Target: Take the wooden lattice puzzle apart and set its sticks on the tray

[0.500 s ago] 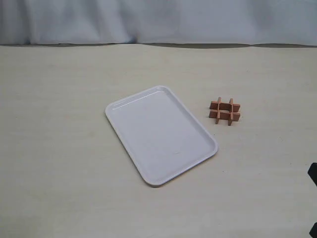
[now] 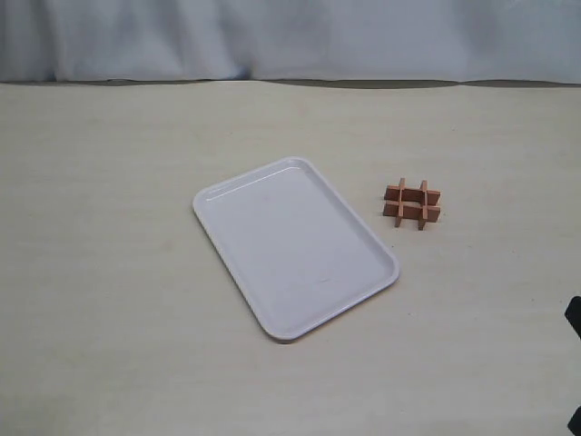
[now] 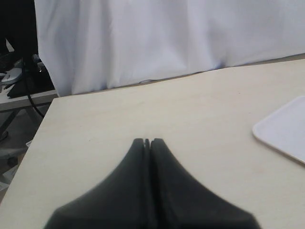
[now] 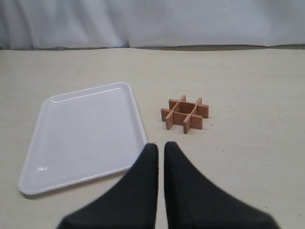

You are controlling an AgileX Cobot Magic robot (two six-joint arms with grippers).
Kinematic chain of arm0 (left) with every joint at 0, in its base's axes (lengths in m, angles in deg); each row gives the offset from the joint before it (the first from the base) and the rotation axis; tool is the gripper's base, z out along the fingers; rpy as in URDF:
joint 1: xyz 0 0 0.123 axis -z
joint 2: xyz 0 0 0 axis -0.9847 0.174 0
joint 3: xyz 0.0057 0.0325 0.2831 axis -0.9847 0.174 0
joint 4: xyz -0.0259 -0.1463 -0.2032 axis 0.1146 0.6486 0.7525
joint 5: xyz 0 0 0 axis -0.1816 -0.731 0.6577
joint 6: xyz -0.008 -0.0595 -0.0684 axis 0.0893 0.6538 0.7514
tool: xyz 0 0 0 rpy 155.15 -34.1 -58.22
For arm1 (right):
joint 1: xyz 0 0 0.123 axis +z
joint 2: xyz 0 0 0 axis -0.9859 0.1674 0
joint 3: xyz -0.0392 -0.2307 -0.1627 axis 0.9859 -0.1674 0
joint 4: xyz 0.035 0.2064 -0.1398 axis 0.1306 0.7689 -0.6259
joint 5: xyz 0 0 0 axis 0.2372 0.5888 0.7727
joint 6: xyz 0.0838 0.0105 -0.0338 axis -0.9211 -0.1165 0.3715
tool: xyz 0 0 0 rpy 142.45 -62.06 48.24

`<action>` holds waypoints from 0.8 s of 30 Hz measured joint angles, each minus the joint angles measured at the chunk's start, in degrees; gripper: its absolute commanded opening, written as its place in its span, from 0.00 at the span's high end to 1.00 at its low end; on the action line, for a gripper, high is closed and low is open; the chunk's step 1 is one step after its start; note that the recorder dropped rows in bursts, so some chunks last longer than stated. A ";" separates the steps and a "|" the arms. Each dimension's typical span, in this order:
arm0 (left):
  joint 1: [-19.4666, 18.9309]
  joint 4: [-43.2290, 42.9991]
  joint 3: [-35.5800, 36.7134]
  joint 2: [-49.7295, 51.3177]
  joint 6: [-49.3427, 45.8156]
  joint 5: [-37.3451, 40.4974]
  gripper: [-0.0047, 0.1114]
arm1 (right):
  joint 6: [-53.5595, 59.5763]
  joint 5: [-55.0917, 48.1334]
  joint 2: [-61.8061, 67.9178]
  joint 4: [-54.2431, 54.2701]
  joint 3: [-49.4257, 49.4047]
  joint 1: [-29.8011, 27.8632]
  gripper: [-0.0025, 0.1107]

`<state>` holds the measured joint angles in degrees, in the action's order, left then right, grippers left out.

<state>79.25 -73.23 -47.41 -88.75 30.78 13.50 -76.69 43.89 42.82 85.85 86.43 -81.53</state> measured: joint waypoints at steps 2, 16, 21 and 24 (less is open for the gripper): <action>0.00 0.00 0.00 0.00 0.00 0.00 0.96 | 0.00 1.22 0.00 0.00 0.00 0.00 0.94; 0.00 0.00 0.00 0.00 0.00 0.00 0.96 | 0.00 37.54 0.00 0.00 0.00 0.00 0.94; 0.00 0.00 0.00 0.00 0.00 0.00 0.96 | -10.08 39.85 0.00 0.38 0.00 0.00 0.94; 0.00 0.00 0.00 0.00 0.00 0.00 0.96 | -17.14 40.91 0.00 0.63 0.00 0.00 0.94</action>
<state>79.25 -73.23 -47.41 -88.75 30.78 13.50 -93.83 84.79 42.82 86.47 86.43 -81.53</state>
